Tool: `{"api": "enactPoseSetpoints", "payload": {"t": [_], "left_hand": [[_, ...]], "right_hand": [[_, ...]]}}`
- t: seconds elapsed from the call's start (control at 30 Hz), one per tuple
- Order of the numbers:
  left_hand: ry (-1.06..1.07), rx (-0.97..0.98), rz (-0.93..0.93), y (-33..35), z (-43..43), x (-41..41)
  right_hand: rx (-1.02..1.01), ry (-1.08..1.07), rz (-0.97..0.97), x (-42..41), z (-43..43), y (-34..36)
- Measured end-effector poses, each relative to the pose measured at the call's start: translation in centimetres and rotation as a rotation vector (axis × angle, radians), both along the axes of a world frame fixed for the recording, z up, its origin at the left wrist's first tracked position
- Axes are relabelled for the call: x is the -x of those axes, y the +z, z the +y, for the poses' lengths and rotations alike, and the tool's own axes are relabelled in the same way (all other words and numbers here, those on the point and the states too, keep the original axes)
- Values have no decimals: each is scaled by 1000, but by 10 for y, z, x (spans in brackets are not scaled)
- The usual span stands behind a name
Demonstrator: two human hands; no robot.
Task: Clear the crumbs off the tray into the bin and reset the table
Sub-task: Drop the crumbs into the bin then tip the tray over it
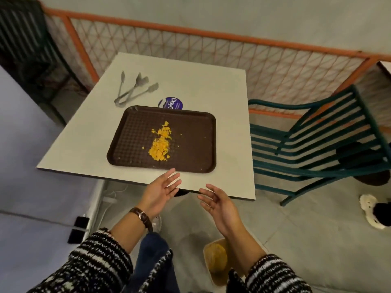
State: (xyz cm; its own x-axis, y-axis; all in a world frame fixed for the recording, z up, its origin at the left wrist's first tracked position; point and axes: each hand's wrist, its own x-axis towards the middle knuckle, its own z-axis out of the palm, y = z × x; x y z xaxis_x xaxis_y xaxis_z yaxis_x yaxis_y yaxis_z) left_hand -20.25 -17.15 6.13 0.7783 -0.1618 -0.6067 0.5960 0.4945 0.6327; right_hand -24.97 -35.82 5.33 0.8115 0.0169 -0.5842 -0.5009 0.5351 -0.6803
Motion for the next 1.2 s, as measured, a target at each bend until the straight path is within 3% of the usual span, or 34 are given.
{"api": "enactPoseSetpoints", "payload": {"t": [0.2,0.47,0.57,0.87,1.07,1.2], "left_hand": [[-1,-37,31,-2,63,-89],[-85,-84,104,-22,131,-183],[-83,-68,123,-30,144,-201],[-17,-38,211,-55,163,-227],[6,-106,202,-59,165,-231],[-5,-117,210,-57,167,-233]], "right_hand": [[106,-38,62,-87,57,-7],[1130,326,-251,-181,112,-42],[1338,546,-294,-203,124,-60],[1721,1057,-488,-238,143,-87],[1741,1121,-570,-245,143,-102],[1735,1055,-595,-261,142,-105]]}}
